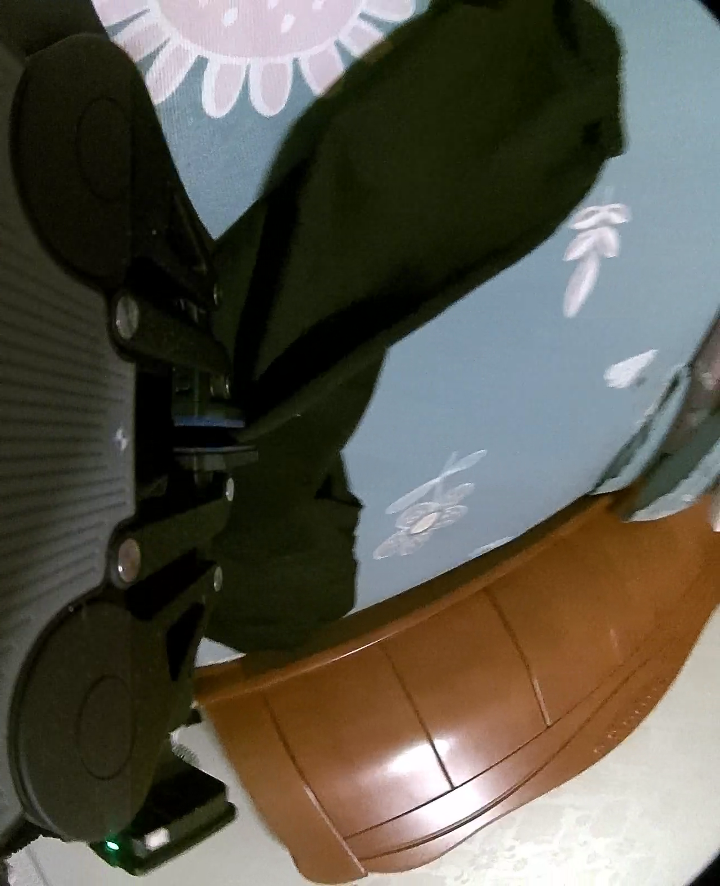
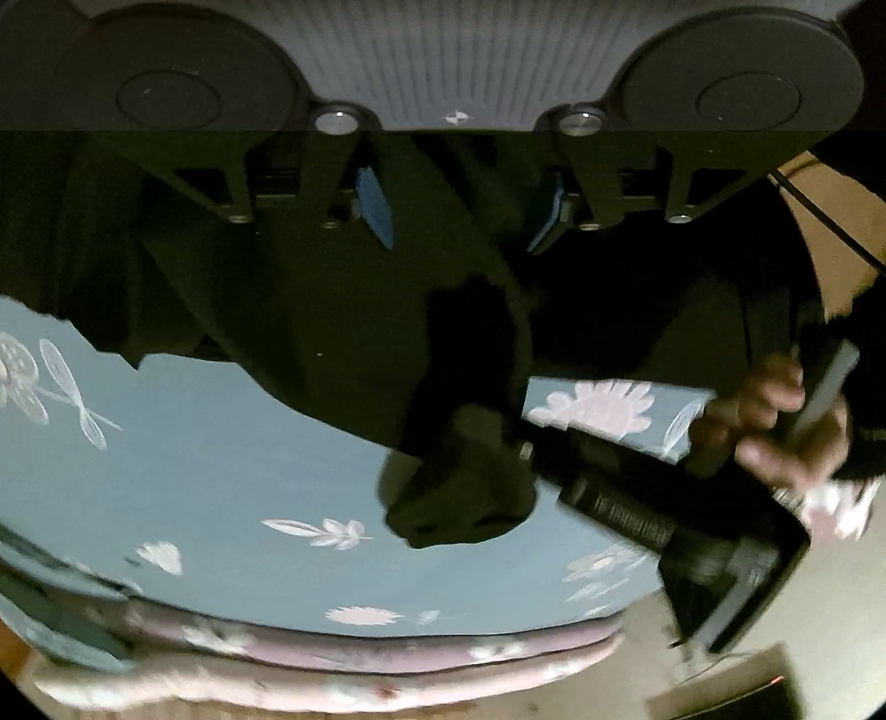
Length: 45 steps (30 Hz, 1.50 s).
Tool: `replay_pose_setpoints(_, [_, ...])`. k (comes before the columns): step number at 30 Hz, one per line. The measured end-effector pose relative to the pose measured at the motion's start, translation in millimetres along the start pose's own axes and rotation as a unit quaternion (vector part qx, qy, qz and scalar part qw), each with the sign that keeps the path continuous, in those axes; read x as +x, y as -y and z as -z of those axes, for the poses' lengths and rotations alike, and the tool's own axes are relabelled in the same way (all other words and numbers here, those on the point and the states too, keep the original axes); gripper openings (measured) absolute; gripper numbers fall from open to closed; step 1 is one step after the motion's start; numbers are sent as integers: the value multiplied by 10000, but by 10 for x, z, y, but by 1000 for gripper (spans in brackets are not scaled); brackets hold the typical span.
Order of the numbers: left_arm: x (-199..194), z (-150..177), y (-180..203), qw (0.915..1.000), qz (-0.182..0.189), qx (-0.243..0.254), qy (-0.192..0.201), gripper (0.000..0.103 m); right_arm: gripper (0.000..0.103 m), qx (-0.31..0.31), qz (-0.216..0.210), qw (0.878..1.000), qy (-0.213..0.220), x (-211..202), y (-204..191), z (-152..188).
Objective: Fold clothes
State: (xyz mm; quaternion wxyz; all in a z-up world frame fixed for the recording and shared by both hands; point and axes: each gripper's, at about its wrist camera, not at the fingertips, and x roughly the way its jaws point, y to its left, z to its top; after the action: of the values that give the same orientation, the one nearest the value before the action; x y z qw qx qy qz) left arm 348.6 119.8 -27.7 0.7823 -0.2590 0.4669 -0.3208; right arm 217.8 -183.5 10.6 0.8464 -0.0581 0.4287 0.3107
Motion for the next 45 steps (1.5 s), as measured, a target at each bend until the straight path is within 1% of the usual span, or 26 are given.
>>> replay_pose_setpoints(2, [-40, 35, 85, 9996, -146, 39, 243, 4, 58, -418, 163, 9990, -23, 56, -49, 81])
replay_pose_setpoints(3, [-62, 57, 129, 9991, -220, 67, 365, 4, 54, -637, 272, 9976, -57, 91, -75, 119])
replay_pose_setpoints(4, [-97, 88, 178, 9982, -306, 108, 513, 4, 32, -808, 388, 9959, -90, 128, -94, 145])
replay_pose_setpoints(5, [-136, 124, 235, 9967, -406, 151, 687, 4, 15, -924, 448, 9947, -64, 150, -99, 163])
replay_pose_setpoints(6, [-174, 159, 291, 9948, -505, 195, 861, 4, 7, -975, 384, 9945, 20, 136, -79, 180])
replay_pose_setpoints(9, [-336, 299, 506, 9871, -758, 376, 1361, 4, 7, -1162, 164, 9925, 332, 55, -28, 215])
replay_pose_setpoints(12, [-548, 476, 745, 9767, -951, 562, 1837, 4, 7, -1402, -237, 9876, 670, -114, -9, 214])
replay_pose_setpoints(15, [-709, 696, 921, 9668, -1162, 649, 2179, 4, 7, -1575, -691, 9810, 900, -267, 5, 246])
replay_pose_setpoints(17, [-748, 856, 992, 9619, -1307, 654, 2309, 4, 7, -1712, -959, 9763, 913, -322, 11, 302])
replay_pose_setpoints(19, [-749, 1013, 1022, 9586, -1442, 628, 2372, 4, 7, -1854, -1063, 9729, 885, -311, 10, 364])
replay_pose_setpoints(23, [-650, 1286, 959, 9555, -1720, 424, 2360, 4, 7, -2006, -1191, 9694, 765, -251, 34, 519])
replay_pose_setpoints(27, [-598, 1529, 865, 9524, -1922, 225, 2354, 4, 7, -2036, -1294, 9679, 702, -201, 51, 665])
replay_pose_setpoints(33, [-635, 1785, 834, 9482, -2074, 162, 2402, 4, 9, -2132, -1371, 9656, 586, -144, 29, 744])
replay_pose_setpoints(35, [-630, 1841, 803, 9475, -2110, 111, 2400, 4, 16, -2125, -1367, 9660, 551, -130, 36, 782])
replay_pose_setpoints(37, [-607, 1874, 756, 9474, -2176, -7, 2349, 5, 30, -2061, -1382, 9671, 566, -106, 54, 776])
replay_pose_setpoints(38, [-599, 1892, 735, 9468, -2235, -65, 2313, 6, 34, -2027, -1386, 9676, 589, -107, 66, 771])
replay_pose_setpoints(39, [-599, 1911, 718, 9456, -2306, -122, 2292, 8, 39, -1976, -1405, 9681, 625, -132, 84, 769])
replay_pose_setpoints(40, [-605, 1929, 706, 9447, -2364, -170, 2267, 14, 43, -1905, -1459, 9684, 678, -175, 116, 760])
replay_pose_setpoints(41, [-626, 1941, 710, 9442, -2397, -187, 2253, 18, 45, -1828, -1521, 9685, 733, -222, 153, 748])
replay_pose_setpoints(42, [-660, 1947, 732, 9434, -2428, -166, 2254, 18, 52, -1734, -1591, 9686, 801, -284, 205, 735])
replay_pose_setpoints(43, [-701, 1948, 762, 9425, -2472, -126, 2247, 21, 57, -1641, -1626, 9690, 880, -345, 261, 730])
replay_pose_setpoints(44, [-745, 1947, 797, 9413, -2526, -81, 2236, 28, 59, -1548, -1662, 9691, 959, -407, 317, 725])
replay_pose_setpoints(45, [-793, 1938, 844, 9393, -2600, -19, 2239, 32, 60, -1450, -1690, 9693, 1044, -468, 377, 721])
